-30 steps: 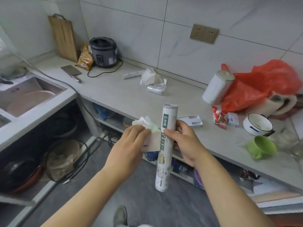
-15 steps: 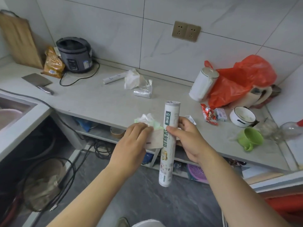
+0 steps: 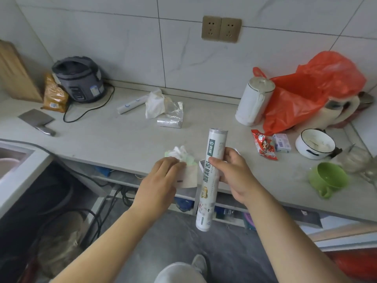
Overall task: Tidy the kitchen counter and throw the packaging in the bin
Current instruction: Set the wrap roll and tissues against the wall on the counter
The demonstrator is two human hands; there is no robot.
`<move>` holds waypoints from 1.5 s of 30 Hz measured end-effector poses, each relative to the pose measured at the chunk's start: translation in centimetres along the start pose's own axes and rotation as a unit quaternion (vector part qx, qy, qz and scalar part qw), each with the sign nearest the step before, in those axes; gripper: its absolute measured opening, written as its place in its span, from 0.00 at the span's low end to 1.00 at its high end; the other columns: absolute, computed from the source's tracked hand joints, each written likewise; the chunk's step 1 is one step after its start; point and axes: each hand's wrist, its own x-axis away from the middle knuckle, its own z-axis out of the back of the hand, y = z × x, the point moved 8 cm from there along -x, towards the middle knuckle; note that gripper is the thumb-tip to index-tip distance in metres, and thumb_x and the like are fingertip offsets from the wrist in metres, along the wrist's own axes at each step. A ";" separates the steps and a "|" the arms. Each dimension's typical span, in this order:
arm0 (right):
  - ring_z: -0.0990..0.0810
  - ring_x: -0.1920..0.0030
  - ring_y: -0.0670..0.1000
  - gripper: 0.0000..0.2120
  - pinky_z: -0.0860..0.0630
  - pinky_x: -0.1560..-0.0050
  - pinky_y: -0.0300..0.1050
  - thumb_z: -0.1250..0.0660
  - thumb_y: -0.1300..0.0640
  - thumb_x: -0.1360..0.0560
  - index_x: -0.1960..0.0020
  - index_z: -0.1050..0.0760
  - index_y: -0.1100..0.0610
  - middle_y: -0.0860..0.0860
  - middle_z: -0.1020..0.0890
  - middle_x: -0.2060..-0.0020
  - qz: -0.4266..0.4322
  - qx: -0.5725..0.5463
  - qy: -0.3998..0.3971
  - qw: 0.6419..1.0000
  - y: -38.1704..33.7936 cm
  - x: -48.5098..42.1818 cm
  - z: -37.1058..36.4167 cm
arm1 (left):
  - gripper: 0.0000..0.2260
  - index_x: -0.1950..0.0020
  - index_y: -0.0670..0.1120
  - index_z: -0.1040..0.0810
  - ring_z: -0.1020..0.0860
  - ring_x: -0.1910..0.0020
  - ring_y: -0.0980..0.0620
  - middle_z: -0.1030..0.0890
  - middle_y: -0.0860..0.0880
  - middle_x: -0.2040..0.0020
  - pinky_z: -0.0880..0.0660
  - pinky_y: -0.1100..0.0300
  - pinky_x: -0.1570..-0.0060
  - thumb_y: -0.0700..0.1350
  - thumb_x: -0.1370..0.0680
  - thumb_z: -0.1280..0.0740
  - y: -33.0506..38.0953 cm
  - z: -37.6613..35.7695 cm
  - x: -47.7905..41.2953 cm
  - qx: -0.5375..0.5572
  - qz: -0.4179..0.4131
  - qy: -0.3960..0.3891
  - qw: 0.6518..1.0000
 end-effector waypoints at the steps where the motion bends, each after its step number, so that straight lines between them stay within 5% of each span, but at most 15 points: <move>1: 0.16 0.45 0.51 0.14 0.19 0.47 0.56 0.28 0.55 0.25 0.40 0.24 0.49 0.46 0.16 0.45 0.002 0.001 0.000 1.000 -0.2 -0.9 0.6 | 0.32 0.35 0.43 0.24 0.28 0.36 0.44 0.25 0.47 0.37 0.20 0.51 0.61 0.27 0.38 0.32 0.1 -0.5 -0.8 -0.004 -0.003 -0.002 1.000; 7: 0.13 0.54 0.49 0.14 0.19 0.55 0.54 0.27 0.56 0.26 0.41 0.25 0.52 0.51 0.16 0.47 0.000 -0.021 0.029 0.999 -0.8 -4.8 3.8 | 0.32 0.35 0.45 0.24 0.27 0.37 0.45 0.25 0.48 0.38 0.23 0.56 0.59 0.30 0.39 0.31 -1.2 -3.2 -4.0 -0.021 -0.001 -0.009 1.000; 17: 0.15 0.47 0.52 0.19 0.19 0.52 0.53 0.25 0.53 0.29 0.40 0.25 0.52 0.50 0.16 0.45 0.020 -0.006 0.083 0.996 -3.1 -10.8 4.5 | 0.31 0.37 0.45 0.23 0.26 0.39 0.41 0.23 0.47 0.39 0.29 0.48 0.47 0.34 0.41 0.28 -5.5 -7.2 -8.2 -0.055 0.012 -0.021 0.998; 22: 0.15 0.52 0.45 0.20 0.20 0.57 0.41 0.24 0.53 0.33 0.43 0.23 0.52 0.43 0.15 0.55 0.067 0.033 0.135 0.988 -5.8 -13.8 3.5 | 0.28 0.38 0.45 0.22 0.26 0.42 0.40 0.23 0.46 0.40 0.30 0.47 0.46 0.35 0.39 0.30 -8.2 -8.9 -11.9 -0.046 -0.007 -0.021 0.999; 26: 0.15 0.50 0.49 0.22 0.18 0.49 0.52 0.22 0.49 0.38 0.47 0.24 0.48 0.44 0.15 0.54 0.074 0.060 0.183 0.978 -7.1 -16.3 3.2 | 0.28 0.38 0.47 0.22 0.26 0.42 0.41 0.23 0.48 0.40 0.33 0.47 0.46 0.36 0.39 0.31 -10.6 -10.4 -14.4 -0.039 -0.010 -0.032 0.999; 30: 0.15 0.51 0.45 0.20 0.19 0.51 0.49 0.22 0.47 0.41 0.52 0.24 0.39 0.42 0.14 0.53 0.065 0.086 0.225 0.968 -7.3 -18.3 2.9 | 0.29 0.39 0.46 0.22 0.26 0.44 0.41 0.23 0.46 0.40 0.35 0.48 0.49 0.36 0.41 0.29 -12.5 -12.2 -16.3 -0.019 -0.010 -0.059 0.998; 34: 0.15 0.51 0.45 0.22 0.18 0.46 0.53 0.22 0.53 0.40 0.48 0.24 0.45 0.45 0.14 0.53 0.036 0.098 0.245 0.964 -6.2 -19.9 2.8 | 0.24 0.40 0.45 0.24 0.27 0.48 0.40 0.24 0.44 0.42 0.36 0.48 0.52 0.39 0.36 0.30 -13.0 -14.3 -17.6 -0.018 -0.031 -0.097 0.995; 45: 0.15 0.49 0.45 0.21 0.18 0.43 0.55 0.22 0.62 0.32 0.43 0.23 0.50 0.48 0.14 0.50 0.010 0.119 0.240 0.963 -3.7 -22.7 4.1 | 0.32 0.36 0.47 0.28 0.27 0.45 0.39 0.27 0.43 0.39 0.30 0.46 0.48 0.38 0.40 0.30 -11.9 -18.0 -20.1 -0.032 -0.044 -0.156 0.986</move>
